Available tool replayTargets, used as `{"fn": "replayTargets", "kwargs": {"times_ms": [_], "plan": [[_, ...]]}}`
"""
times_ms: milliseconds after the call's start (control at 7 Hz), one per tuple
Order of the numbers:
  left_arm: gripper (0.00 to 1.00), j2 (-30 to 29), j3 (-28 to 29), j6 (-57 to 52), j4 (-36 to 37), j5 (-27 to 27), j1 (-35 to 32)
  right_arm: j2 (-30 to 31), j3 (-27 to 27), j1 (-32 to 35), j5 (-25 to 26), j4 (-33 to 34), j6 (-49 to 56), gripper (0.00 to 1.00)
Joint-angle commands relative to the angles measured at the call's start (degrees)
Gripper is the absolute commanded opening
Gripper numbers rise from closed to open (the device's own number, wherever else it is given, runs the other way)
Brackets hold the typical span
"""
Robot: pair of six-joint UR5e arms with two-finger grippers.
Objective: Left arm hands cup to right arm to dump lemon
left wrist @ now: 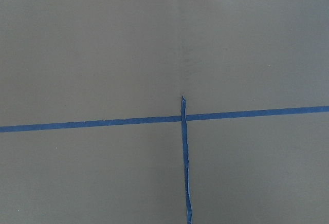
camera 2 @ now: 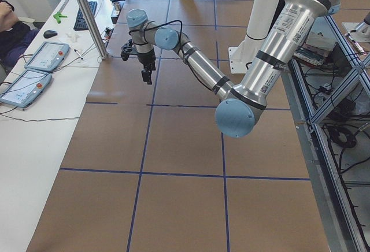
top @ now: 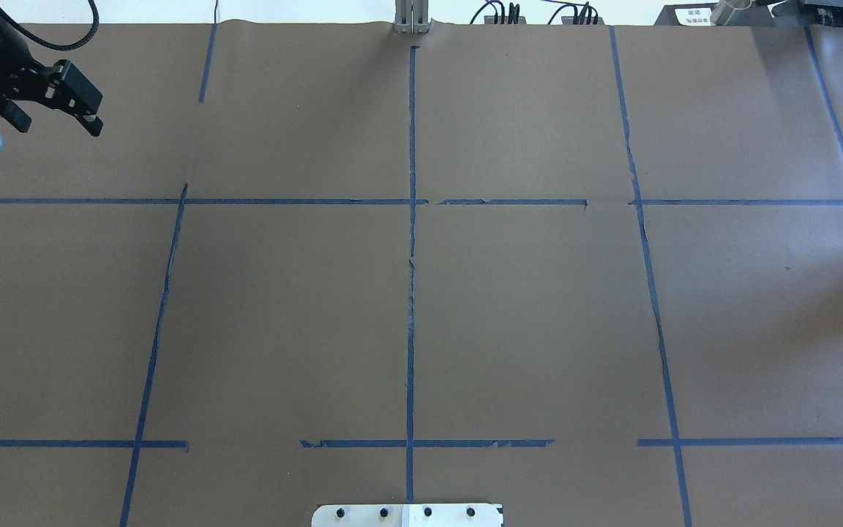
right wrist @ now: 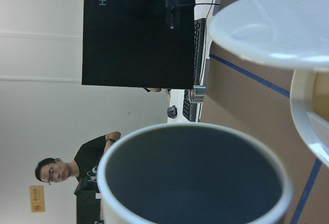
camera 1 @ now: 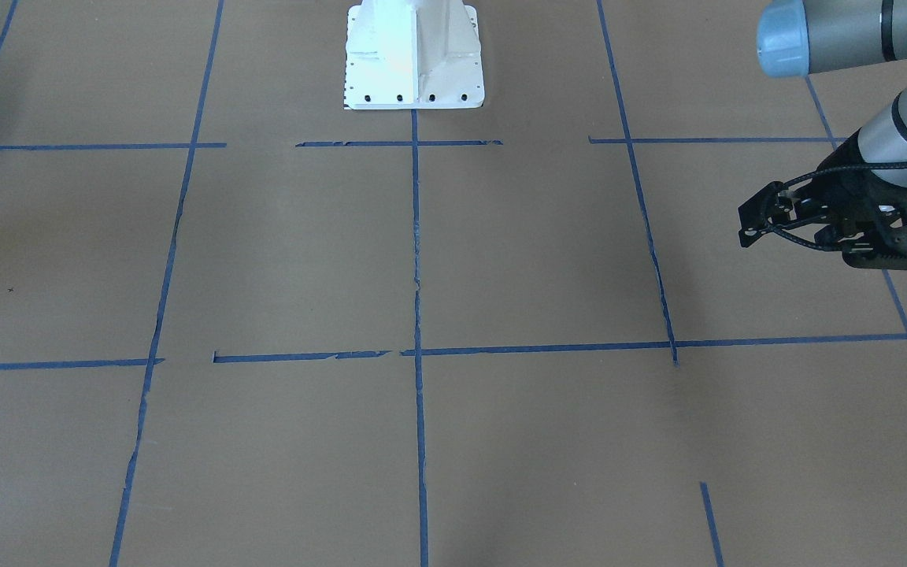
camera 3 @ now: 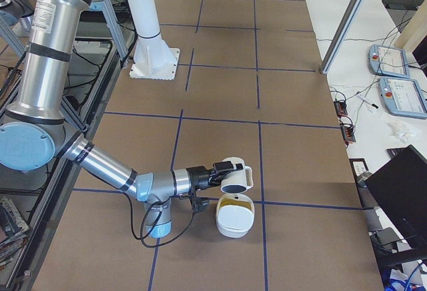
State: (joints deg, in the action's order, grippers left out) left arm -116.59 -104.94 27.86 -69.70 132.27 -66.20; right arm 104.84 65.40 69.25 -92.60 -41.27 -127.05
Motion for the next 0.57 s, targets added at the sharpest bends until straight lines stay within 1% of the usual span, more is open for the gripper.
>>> {"fn": "replayTargets", "kwargs": {"times_ms": [0,286,429], "plan": [[1.0,0.05,0.0,0.0,0.0,0.0,0.01,0.8,0.52,0.0,-1.79,3.99,25.6,0.03],[1.0,0.05,-0.26,0.0,0.0,0.0,-0.07,2.03,0.96,0.0,-1.88,6.54,44.42,0.02],[1.0,0.22,-0.52,0.0,0.0,0.0,-0.07,2.47,2.18,0.0,-1.97,8.12,49.91,0.01]]}}
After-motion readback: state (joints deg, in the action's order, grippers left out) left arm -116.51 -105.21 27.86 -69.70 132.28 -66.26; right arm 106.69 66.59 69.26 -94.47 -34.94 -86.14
